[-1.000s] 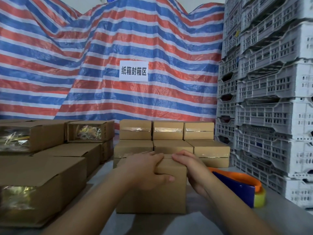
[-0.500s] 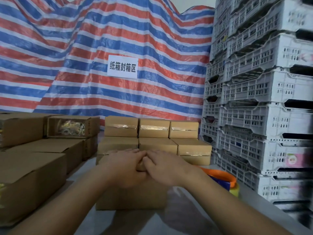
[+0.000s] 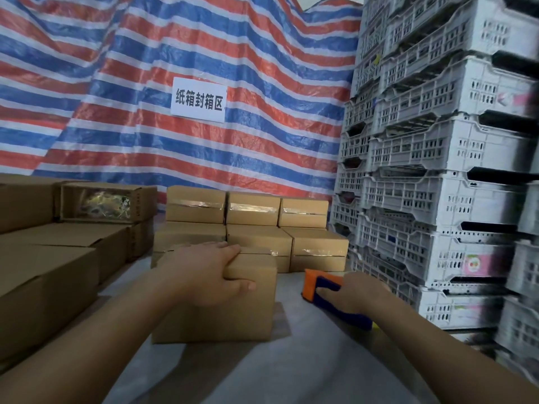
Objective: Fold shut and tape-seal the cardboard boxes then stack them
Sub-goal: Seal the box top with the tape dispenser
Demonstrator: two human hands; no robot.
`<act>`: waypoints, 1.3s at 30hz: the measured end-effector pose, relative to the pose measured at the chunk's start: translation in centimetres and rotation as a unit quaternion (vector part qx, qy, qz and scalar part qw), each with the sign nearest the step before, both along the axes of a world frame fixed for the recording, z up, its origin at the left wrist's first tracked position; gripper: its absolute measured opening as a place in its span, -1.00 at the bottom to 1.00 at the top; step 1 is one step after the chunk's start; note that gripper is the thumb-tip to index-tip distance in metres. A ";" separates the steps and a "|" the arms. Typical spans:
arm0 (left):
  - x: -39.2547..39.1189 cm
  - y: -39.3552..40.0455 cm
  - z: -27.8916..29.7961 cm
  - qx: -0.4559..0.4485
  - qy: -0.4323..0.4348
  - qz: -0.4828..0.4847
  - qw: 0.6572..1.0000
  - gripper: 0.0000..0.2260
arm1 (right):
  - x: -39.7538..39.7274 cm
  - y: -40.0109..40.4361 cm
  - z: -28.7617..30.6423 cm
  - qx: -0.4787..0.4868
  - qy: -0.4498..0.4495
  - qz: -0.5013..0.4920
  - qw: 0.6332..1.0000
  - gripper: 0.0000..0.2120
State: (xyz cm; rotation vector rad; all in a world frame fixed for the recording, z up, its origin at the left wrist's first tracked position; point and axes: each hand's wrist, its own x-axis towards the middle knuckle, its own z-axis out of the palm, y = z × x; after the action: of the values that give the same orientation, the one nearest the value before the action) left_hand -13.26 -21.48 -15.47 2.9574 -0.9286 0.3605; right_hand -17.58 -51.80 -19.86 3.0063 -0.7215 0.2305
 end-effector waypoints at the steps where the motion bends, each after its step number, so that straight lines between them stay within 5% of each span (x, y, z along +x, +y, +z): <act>1: 0.0 0.0 0.0 0.000 -0.002 0.000 1.000 -0.22 | -0.1 -0.2 -0.6 0.003 -0.013 -0.005 1.000 -0.46; 6: 0.0 0.1 0.0 0.003 -0.010 -0.002 1.000 -0.22 | -0.7 0.0 -1.4 -0.031 -0.082 0.002 0.996 -0.51; 10: -0.1 0.1 0.0 0.004 -0.008 -0.007 1.000 -0.22 | -0.3 0.5 1.2 0.086 -0.165 0.040 0.982 -0.47; 12: 0.0 0.1 0.0 0.004 -0.007 -0.009 1.000 -0.22 | -0.1 1.8 3.8 0.244 -0.268 0.061 0.930 -0.47; 15: -0.1 0.2 0.2 -0.009 0.002 -0.015 1.000 -0.22 | 0.5 4.2 8.0 0.473 -0.348 0.107 0.802 -0.51; 20: 0.1 0.3 0.5 -0.077 0.033 -0.018 0.996 -0.32 | 2.7 8.0 12.6 0.604 -0.273 0.243 0.708 -0.46; 25: 0.3 0.6 1.4 -0.186 0.156 -0.052 0.969 -0.56 | 4.5 9.6 13.6 0.615 -0.150 0.284 0.720 -0.41; 28: 0.9 1.8 2.0 -0.307 0.226 -0.071 0.921 -0.70 | 5.6 9.8 13.3 0.592 -0.097 0.300 0.742 -0.30; 31: 1.3 2.9 2.5 -0.469 0.269 -0.045 0.840 -0.74 | 6.2 10.2 13.7 0.568 -0.055 0.324 0.755 -0.41; 35: 1.8 3.9 3.8 -0.639 0.342 -0.013 0.689 -0.53 | 6.4 10.8 14.2 0.546 -0.035 0.332 0.769 -0.28; 39: 1.9 4.2 4.2 -0.683 0.371 0.003 0.629 -0.43 | 6.6 11.1 14.3 0.533 -0.040 0.342 0.773 -0.11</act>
State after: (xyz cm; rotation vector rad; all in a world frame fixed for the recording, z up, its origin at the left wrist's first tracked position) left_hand -11.33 -17.31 -11.25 1.3750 -0.2200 -0.1641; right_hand -11.01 -40.68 -5.61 4.2324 0.5627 -0.1046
